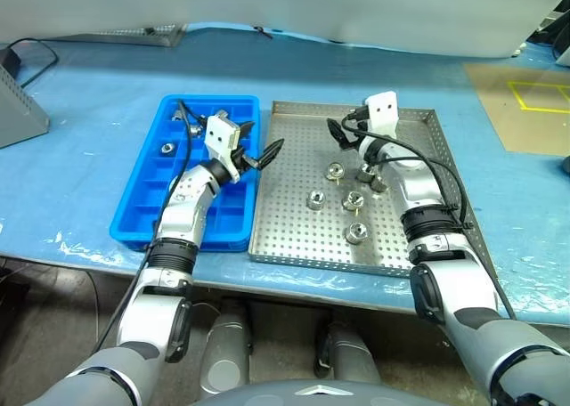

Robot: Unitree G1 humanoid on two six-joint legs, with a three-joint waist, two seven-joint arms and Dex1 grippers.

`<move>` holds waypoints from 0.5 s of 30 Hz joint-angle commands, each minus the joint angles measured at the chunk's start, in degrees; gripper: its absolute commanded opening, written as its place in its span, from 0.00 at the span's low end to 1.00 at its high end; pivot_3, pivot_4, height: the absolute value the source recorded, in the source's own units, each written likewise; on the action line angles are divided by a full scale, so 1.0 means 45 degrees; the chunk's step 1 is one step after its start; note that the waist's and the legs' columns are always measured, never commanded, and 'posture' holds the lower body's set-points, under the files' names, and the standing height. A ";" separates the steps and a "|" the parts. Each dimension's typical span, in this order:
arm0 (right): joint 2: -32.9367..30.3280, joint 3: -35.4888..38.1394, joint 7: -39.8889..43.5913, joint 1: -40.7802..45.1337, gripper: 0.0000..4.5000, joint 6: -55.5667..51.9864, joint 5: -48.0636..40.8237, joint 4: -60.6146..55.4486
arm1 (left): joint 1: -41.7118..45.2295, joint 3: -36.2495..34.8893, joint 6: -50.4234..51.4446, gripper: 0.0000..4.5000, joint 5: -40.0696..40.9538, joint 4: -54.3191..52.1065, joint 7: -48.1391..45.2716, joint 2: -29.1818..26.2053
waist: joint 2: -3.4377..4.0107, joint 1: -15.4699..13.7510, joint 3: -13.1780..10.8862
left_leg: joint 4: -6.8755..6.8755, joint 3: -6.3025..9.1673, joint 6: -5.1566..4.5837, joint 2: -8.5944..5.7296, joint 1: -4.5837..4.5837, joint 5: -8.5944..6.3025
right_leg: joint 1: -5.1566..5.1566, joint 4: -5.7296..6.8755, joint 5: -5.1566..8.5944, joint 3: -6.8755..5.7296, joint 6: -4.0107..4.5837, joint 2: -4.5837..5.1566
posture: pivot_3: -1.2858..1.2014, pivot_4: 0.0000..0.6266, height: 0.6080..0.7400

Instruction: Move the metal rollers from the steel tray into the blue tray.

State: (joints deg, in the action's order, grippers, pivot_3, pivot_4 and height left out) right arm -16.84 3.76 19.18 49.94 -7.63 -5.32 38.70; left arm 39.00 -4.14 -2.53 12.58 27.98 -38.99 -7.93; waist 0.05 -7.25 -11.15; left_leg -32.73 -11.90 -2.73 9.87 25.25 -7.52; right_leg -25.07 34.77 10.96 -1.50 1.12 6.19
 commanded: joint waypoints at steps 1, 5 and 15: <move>-0.0378 0.0335 -0.0043 0.0065 1.00 0.0127 -0.0074 -0.0756 | 0.0781 -0.0085 -0.0489 0.99 0.0271 0.0565 0.0011 0.0219 | 0.0000 0.0016 0.0000 | 0.0000 0.0000 0.0002 0.0000 0.0000 0.0002 | 0.0000 0.0001 0.0000 0.0001 0.0000 0.0000 | 0.55 0.24 1.00; -0.0823 0.0416 0.0108 -0.0583 1.00 -0.0359 -0.0174 -0.2055 | 0.1493 -0.0315 -0.0912 0.99 0.0546 0.1621 -0.0271 0.0393 | -0.0001 0.0083 0.0000 | -0.0002 -0.0001 0.0003 -0.0003 -0.0001 0.0003 | 0.0001 -0.0002 0.0000 0.0005 -0.0001 -0.0002 | 0.52 0.24 1.00; -0.1649 0.0942 0.1208 -0.3446 1.00 -0.2632 -0.1539 -0.7305 | 0.2819 0.0471 -0.0975 0.99 0.0277 0.3558 -0.3256 -0.0363 | -0.0002 0.0634 0.0000 | -0.0002 -0.0005 0.0000 0.0003 -0.0006 0.0003 | -0.0001 -0.0005 0.0001 0.0014 -0.0003 -0.0009 | 0.44 0.24 1.00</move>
State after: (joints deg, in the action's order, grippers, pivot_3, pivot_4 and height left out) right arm -23.78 6.57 23.60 34.99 -18.44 -9.96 11.14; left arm 49.77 -2.37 -6.70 13.96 43.93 -51.11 -8.58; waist 0.04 -4.39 -11.15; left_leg -32.73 -11.93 -2.73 9.89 25.21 -7.51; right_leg -25.08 34.75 10.97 -1.44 1.11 6.14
